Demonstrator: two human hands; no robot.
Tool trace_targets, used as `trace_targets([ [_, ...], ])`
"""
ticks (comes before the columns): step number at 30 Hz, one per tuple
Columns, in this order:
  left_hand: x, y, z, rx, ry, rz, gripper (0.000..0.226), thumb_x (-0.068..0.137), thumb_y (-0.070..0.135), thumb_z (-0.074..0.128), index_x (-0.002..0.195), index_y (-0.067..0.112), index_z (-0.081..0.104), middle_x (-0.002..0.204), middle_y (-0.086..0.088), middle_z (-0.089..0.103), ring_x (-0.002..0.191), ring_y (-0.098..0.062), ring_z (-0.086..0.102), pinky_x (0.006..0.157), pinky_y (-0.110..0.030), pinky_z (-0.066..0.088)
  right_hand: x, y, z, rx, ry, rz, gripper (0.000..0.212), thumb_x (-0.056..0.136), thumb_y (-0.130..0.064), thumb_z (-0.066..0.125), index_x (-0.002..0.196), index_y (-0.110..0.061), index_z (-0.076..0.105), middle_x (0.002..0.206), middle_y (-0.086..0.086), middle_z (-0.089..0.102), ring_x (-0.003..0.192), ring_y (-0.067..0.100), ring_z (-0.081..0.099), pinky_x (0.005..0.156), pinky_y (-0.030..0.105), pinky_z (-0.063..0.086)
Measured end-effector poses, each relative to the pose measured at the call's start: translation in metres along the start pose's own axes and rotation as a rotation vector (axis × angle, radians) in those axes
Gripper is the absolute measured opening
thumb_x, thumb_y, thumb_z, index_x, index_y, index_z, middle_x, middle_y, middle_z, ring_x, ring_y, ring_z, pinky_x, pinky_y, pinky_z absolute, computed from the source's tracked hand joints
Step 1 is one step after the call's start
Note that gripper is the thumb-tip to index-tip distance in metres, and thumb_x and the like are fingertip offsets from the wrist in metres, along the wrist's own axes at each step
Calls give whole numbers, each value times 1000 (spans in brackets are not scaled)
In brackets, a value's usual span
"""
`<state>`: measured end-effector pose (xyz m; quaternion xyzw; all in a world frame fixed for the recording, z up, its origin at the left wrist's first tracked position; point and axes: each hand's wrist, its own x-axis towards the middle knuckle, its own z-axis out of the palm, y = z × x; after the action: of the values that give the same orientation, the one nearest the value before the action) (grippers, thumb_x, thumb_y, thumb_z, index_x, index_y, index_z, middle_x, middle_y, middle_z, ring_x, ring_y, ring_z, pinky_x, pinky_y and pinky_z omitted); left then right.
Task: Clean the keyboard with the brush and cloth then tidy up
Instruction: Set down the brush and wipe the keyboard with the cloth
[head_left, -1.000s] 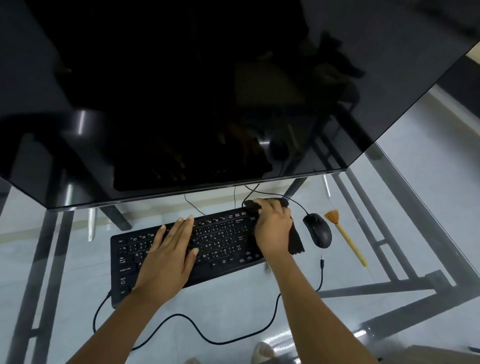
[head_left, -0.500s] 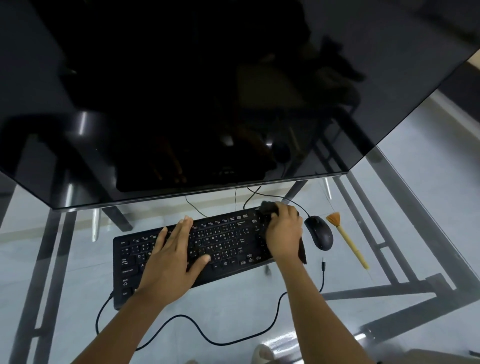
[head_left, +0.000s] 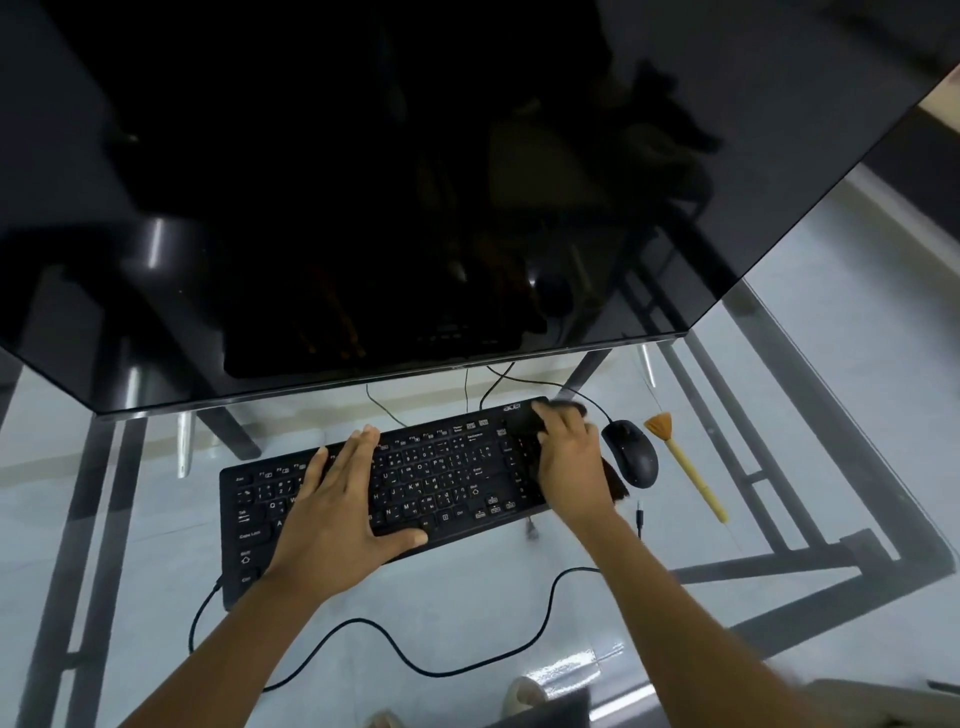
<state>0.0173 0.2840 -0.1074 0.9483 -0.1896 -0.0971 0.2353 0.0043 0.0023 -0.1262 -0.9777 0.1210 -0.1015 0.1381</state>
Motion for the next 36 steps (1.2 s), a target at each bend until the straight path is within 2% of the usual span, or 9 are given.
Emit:
trace_targets([
  [4, 1, 1, 0, -12, -1, 18, 124, 60, 85, 55, 151, 27, -7, 157, 13, -1, 143, -1, -10, 118, -31, -7, -66, 5, -16, 60, 65, 122, 43, 83, 9, 61, 124, -1, 59, 108, 19, 61, 91, 37, 58, 82, 45, 51],
  [8, 0, 2, -3, -29, 10, 15, 123, 60, 82, 58, 151, 28, -5, 157, 15, 0, 140, 1, -12, 118, -29, -8, -32, -2, -19, 79, 108, 130, 33, 79, 15, 61, 111, 6, 63, 93, 23, 66, 80, 42, 60, 77, 49, 50],
  [13, 2, 0, -2, 6, -14, 25, 123, 61, 85, 54, 152, 26, -4, 159, 9, 6, 145, -3, -2, 120, -33, -4, 22, -17, -4, 82, 40, 66, 33, 89, 4, 52, 120, -2, 61, 109, 18, 63, 95, 37, 58, 88, 41, 43],
  [17, -2, 4, -4, -8, -10, 11, 123, 61, 81, 59, 151, 27, -4, 159, 12, 3, 139, 1, -11, 116, -28, -8, -28, 0, -6, 126, 113, 130, 36, 89, 3, 54, 124, -4, 61, 113, 15, 62, 99, 35, 55, 90, 42, 47],
  [23, -4, 11, -11, -27, -20, -25, 123, 64, 75, 65, 151, 28, -8, 159, 11, -2, 131, -1, -16, 112, -28, -6, -70, -25, 6, 199, 185, 191, 45, 81, 13, 60, 120, -6, 65, 105, 11, 63, 86, 26, 49, 76, 44, 53],
  [29, 0, 7, -10, 17, -62, 45, 127, 59, 79, 61, 152, 24, -6, 159, 9, -1, 133, 10, -24, 115, -25, -13, -96, -104, 11, 181, -107, -350, 51, 74, -9, 61, 124, -20, 61, 115, -1, 59, 94, 23, 53, 80, 35, 50],
  [31, 0, 4, -12, 47, -122, 69, 135, 53, 84, 60, 151, 24, -10, 159, 9, -3, 139, 5, -20, 117, -28, -11, -88, -80, 3, 177, -47, -301, 49, 72, -8, 54, 118, -22, 65, 114, -1, 59, 92, 22, 53, 79, 36, 50],
  [34, -3, 4, -15, 43, -140, 94, 138, 53, 83, 63, 150, 25, -17, 154, 13, -13, 127, 12, -35, 115, -26, -13, -85, -32, -3, 178, 62, -61, 57, 65, 15, 61, 107, -23, 69, 110, -4, 58, 89, 20, 49, 75, 41, 51],
  [36, -4, 3, -16, 49, -138, 88, 138, 54, 82, 64, 149, 24, -17, 155, 12, -13, 128, 12, -35, 116, -27, -13, -95, -37, -5, 154, 60, -61, 56, 67, 17, 63, 104, -25, 68, 110, -6, 56, 90, 19, 48, 73, 39, 49],
])
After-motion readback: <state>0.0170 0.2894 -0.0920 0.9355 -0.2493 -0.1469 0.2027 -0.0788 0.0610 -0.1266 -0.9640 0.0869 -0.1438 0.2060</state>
